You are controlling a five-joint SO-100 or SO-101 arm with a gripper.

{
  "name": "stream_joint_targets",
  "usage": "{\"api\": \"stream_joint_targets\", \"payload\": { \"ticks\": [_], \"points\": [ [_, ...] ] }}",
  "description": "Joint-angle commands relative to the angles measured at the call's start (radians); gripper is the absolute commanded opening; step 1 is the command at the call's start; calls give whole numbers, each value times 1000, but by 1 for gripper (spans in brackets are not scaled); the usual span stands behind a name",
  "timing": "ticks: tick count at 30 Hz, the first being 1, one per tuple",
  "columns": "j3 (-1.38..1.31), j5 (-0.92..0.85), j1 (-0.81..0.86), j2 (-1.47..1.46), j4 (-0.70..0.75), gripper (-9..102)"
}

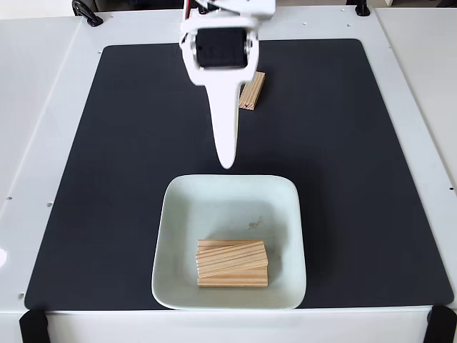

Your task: Pick up the wooden block and place them on the plate.

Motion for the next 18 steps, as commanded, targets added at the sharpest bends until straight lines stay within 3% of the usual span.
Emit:
{"api": "stream_joint_targets", "payload": {
  "ticks": [1,4,10,18],
  "points": [
    [270,-11,-31,308,-11,1],
    [476,-37,-54,492,-5,0],
    [907,-293,-92,802,-3,0],
    [1158,-857,-98,963,0,0]
  ]
}}
